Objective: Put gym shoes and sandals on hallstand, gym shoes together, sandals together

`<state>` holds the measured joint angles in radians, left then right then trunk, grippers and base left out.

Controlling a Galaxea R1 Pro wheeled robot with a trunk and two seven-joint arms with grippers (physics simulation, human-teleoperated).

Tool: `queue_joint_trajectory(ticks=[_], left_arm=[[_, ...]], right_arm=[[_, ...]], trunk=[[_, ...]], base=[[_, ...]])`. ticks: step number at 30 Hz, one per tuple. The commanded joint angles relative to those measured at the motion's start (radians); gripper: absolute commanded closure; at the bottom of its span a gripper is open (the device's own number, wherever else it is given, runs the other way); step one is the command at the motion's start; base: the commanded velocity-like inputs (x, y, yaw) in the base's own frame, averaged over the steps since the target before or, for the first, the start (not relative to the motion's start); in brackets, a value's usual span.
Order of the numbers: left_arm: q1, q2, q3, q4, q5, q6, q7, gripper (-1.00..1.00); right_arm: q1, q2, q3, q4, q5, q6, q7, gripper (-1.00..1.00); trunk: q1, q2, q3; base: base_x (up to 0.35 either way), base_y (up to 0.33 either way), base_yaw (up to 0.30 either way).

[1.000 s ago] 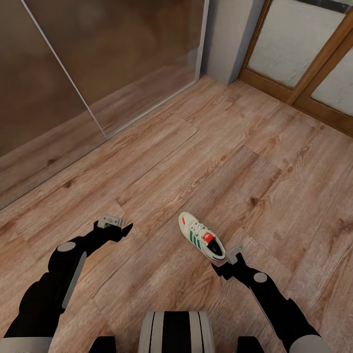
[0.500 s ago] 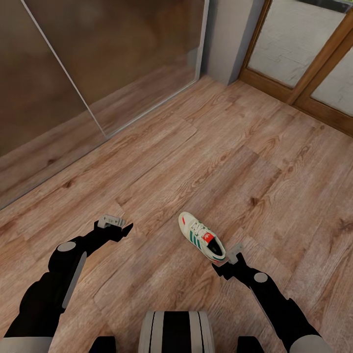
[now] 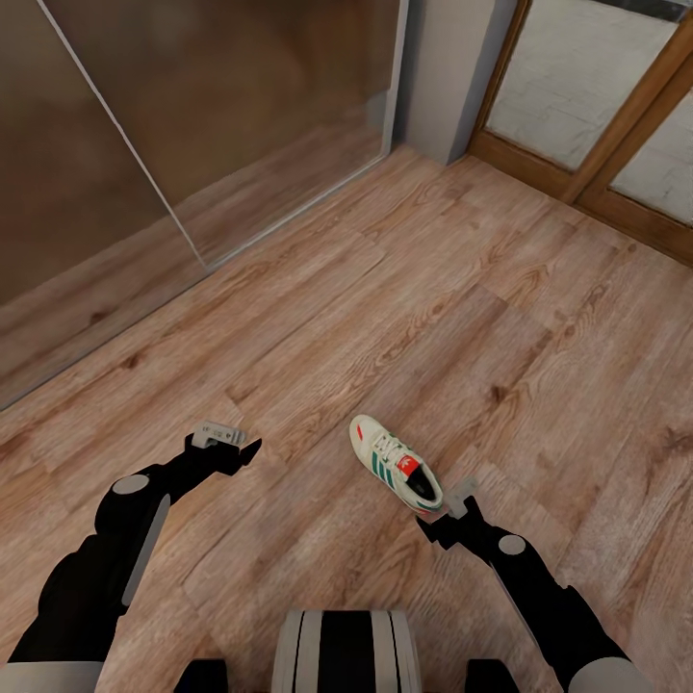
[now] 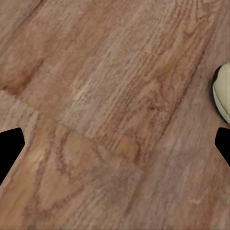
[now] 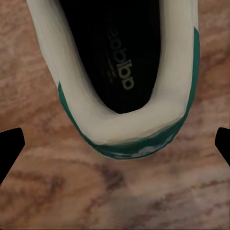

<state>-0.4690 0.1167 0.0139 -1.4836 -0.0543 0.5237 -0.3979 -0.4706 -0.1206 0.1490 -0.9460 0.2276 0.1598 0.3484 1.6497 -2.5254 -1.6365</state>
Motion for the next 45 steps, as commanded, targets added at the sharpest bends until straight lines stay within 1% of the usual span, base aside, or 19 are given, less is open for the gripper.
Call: queue_joint_trajectory(ticks=[1, 5, 11, 15, 28, 45], left_arm=[[0.0, 0.0, 0.001, -0.001, -0.005, 0.004, -0.008, -1.0], [-0.001, 0.0, 0.001, -0.001, -0.005, 0.004, -0.011, -1.0], [-0.002, 0.0, 0.001, -0.001, -0.007, 0.002, -0.012, -1.0], [-0.003, 0.0, 0.002, -0.001, -0.007, 0.002, -0.011, -1.0], [-0.003, 0.0, 0.003, -0.001, -0.007, 0.002, -0.011, -1.0], [-0.005, 0.0, 0.003, -0.001, -0.007, 0.004, -0.011, -1.0]], right_arm=[[0.0, -0.001, 0.001, -0.002, 0.009, 0.004, 0.003, -1.0], [0.0, -0.001, 0.001, -0.002, 0.009, 0.004, 0.003, -1.0], [0.0, -0.001, 0.001, -0.002, 0.009, 0.004, 0.003, -1.0], [0.0, -0.001, 0.001, -0.002, 0.009, 0.004, 0.003, -1.0], [0.0, -0.001, 0.001, -0.002, 0.009, 0.004, 0.003, -1.0], [0.0, -0.001, 0.001, -0.003, 0.009, 0.004, 0.003, -1.0]], trunk=[[0.0, -0.001, -0.005], [0.002, -0.001, -0.022], [0.002, -0.001, -0.026], [0.002, -0.001, -0.027], [0.002, -0.001, -0.028], [0.002, -0.001, -0.028]], base=[[0.0, 0.0, -0.144], [0.0, 0.0, -0.232], [0.0, 0.0, -0.228], [0.0, 0.0, -0.111], [0.072, 0.0, -0.015], [0.007, 0.0, 0.0]])
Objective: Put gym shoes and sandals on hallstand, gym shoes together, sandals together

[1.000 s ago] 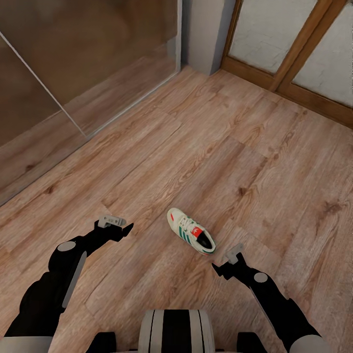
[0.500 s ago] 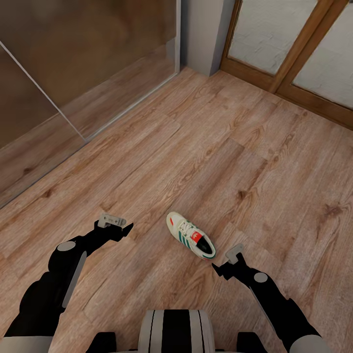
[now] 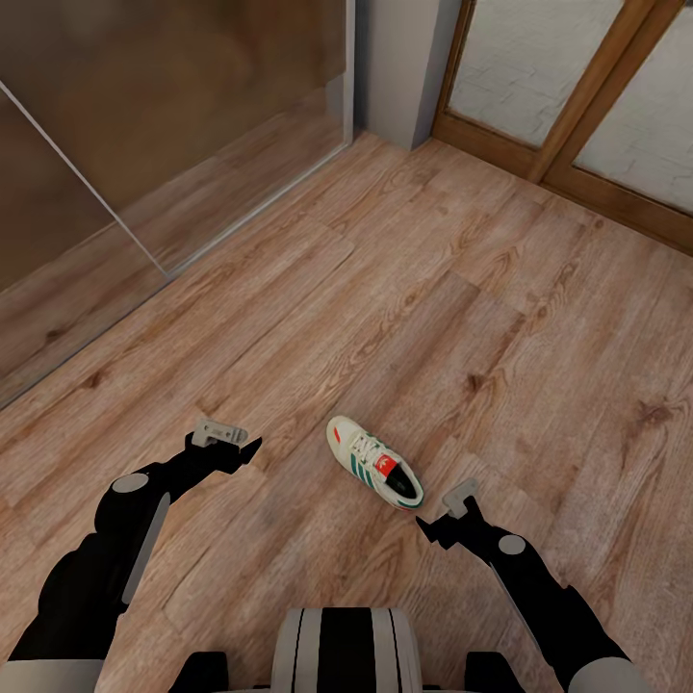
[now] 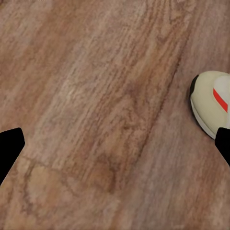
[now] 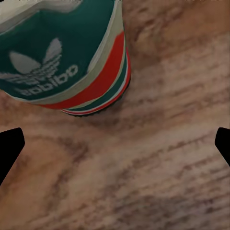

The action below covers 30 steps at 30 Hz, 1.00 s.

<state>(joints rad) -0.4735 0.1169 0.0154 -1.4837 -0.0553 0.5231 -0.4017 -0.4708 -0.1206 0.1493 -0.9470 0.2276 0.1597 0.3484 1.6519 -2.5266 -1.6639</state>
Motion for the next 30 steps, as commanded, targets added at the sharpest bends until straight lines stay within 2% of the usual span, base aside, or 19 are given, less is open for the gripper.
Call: queue_joint_trajectory(ticks=[1, 30], left_arm=[[0.0, 0.0, 0.002, -0.001, -0.006, 0.004, -0.007, -1.0], [0.0, 0.0, 0.002, -0.001, -0.005, 0.004, -0.008, -1.0]], right_arm=[[0.0, -0.001, 0.001, -0.002, 0.009, 0.004, 0.003, -1.0], [0.0, -0.001, 0.001, -0.002, 0.009, 0.004, 0.003, -1.0]], trunk=[[0.0, 0.0, -0.001], [0.0, 0.0, -0.001]], base=[[0.006, 0.0, 0.0], [0.015, 0.04, 0.0]])
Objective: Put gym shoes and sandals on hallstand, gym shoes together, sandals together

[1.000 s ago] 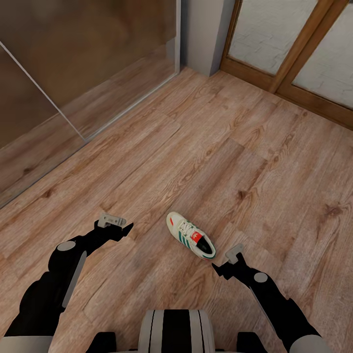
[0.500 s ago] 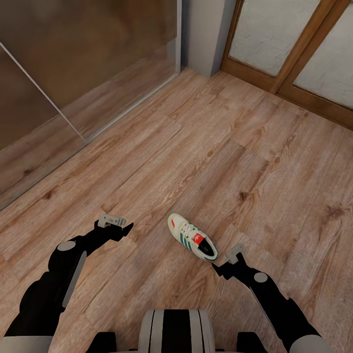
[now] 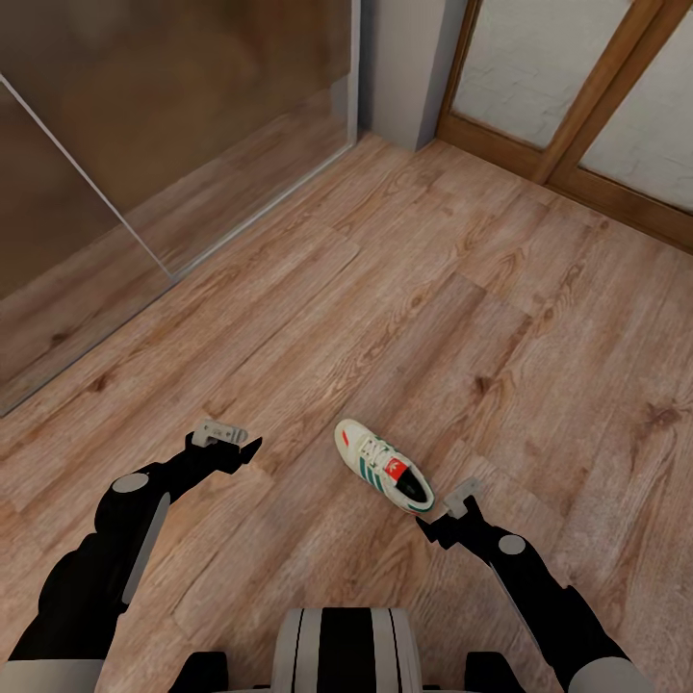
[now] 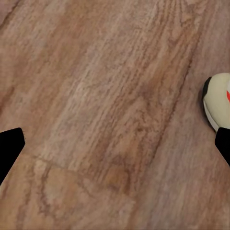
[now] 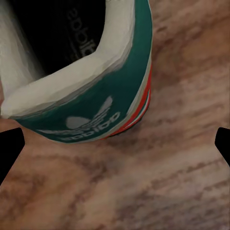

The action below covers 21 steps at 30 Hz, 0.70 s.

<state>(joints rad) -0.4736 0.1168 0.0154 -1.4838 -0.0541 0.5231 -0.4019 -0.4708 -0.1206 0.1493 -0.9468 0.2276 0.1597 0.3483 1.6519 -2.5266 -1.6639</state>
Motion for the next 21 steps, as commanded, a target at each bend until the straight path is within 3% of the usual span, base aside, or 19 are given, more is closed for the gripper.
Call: queue_joint_trajectory(ticks=[1, 10, 21], left_arm=[[0.0, 0.0, 0.001, -0.001, -0.006, 0.005, -0.007, -1.0], [0.0, 0.0, 0.002, -0.001, -0.006, 0.005, -0.007, -1.0], [0.0, 0.0, 0.002, -0.001, -0.006, 0.005, -0.007, -1.0]], right_arm=[[0.0, -0.001, 0.001, -0.003, 0.009, 0.004, 0.003, -1.0], [0.0, -0.001, 0.001, -0.002, 0.009, 0.004, 0.003, -1.0], [0.0, -0.001, 0.001, -0.002, 0.009, 0.004, 0.003, -1.0]], trunk=[[0.0, 0.0, -0.001], [0.0, 0.0, -0.001], [0.0, 0.0, -0.001]], base=[[0.0, 0.01, 0.0], [0.0, 0.01, 0.0], [0.0, 0.098, 0.0]])
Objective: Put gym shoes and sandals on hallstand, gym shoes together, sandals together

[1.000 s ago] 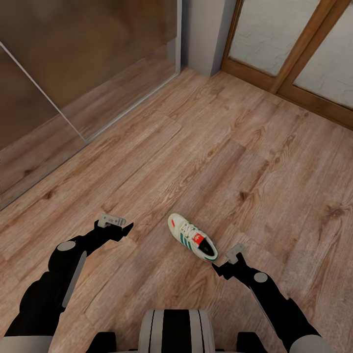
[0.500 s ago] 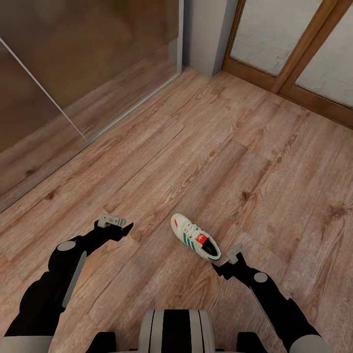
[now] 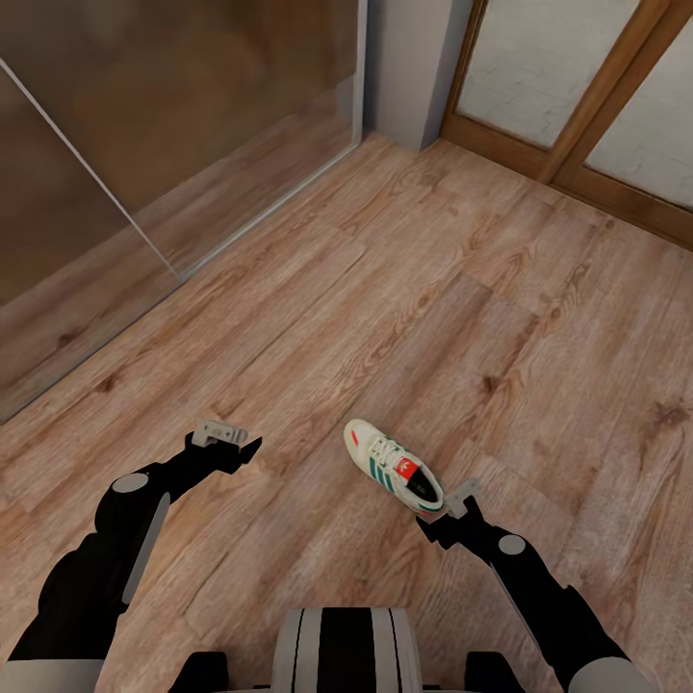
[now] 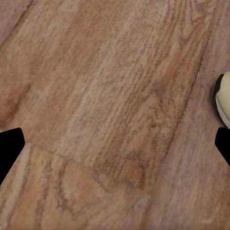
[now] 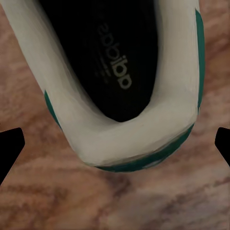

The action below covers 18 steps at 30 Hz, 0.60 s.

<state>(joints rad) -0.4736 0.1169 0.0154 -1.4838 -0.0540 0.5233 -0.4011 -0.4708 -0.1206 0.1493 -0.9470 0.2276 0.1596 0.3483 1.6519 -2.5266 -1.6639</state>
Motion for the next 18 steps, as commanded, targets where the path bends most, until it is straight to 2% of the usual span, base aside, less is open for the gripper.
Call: queue_joint_trajectory(ticks=[1, 18], left_arm=[[0.0, 0.0, 0.001, -0.001, -0.006, 0.004, -0.007, -1.0], [0.0, 0.0, 0.001, -0.001, -0.006, 0.004, -0.007, -1.0]], right_arm=[[0.0, -0.001, 0.001, -0.002, 0.009, 0.005, 0.003, -1.0], [0.0, -0.001, 0.001, -0.001, 0.009, 0.005, 0.004, -1.0]], trunk=[[0.0, 0.0, -0.001], [0.0, 0.0, -0.001]], base=[[0.0, 0.034, 0.0], [0.003, 0.003, 0.0]])
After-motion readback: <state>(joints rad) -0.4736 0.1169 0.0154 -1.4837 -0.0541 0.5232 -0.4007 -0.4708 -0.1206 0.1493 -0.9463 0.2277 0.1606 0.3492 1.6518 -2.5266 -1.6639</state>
